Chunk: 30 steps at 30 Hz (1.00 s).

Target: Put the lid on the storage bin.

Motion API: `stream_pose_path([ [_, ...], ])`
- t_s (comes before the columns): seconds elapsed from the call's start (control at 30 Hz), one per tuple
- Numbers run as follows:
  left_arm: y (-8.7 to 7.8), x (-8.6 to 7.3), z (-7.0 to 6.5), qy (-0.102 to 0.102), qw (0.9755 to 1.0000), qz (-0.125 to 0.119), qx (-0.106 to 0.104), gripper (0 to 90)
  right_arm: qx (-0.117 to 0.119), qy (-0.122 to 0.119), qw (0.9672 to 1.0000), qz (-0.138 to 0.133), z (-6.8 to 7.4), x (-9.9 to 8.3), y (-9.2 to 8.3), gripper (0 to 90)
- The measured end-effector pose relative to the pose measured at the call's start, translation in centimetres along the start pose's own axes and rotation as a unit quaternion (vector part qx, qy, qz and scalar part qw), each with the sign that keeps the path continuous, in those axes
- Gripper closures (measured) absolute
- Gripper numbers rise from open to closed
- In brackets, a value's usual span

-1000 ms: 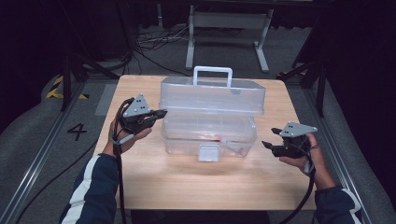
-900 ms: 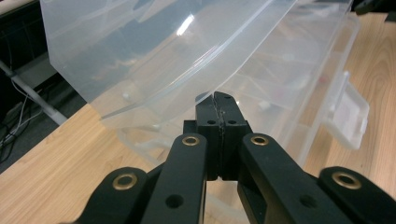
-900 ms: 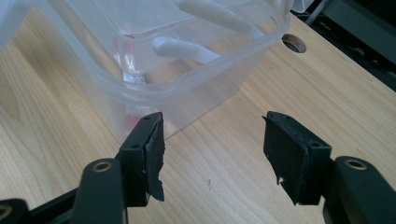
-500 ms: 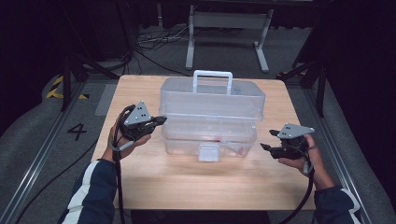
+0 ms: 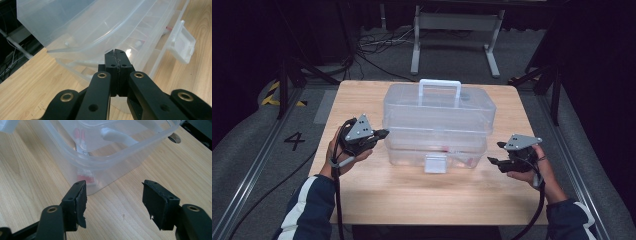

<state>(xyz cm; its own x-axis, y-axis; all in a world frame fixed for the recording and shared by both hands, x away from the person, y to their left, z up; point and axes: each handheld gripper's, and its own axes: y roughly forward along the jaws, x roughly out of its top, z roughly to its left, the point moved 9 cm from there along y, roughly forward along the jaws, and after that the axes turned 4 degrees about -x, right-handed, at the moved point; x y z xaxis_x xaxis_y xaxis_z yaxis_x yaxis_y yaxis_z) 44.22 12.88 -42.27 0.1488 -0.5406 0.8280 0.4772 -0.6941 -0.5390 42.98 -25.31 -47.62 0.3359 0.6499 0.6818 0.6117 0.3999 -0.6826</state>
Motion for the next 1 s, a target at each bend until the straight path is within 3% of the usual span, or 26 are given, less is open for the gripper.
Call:
stream_pose_path([
  [0.73, 0.3, -1.6, -0.9, -0.005, 0.9998, 0.021, -0.005, 90.0, 0.016, -0.001, 0.9999, 0.005, 1.1, -0.2, 1.0, 36.3],
  [1.0, 0.7, -2.5, -1.0, -0.001, 0.999, 0.043, -0.006, 90.0, 0.017, -0.002, 0.9998, 0.009, 1.4, -0.2, 1.3, 35.7],
])
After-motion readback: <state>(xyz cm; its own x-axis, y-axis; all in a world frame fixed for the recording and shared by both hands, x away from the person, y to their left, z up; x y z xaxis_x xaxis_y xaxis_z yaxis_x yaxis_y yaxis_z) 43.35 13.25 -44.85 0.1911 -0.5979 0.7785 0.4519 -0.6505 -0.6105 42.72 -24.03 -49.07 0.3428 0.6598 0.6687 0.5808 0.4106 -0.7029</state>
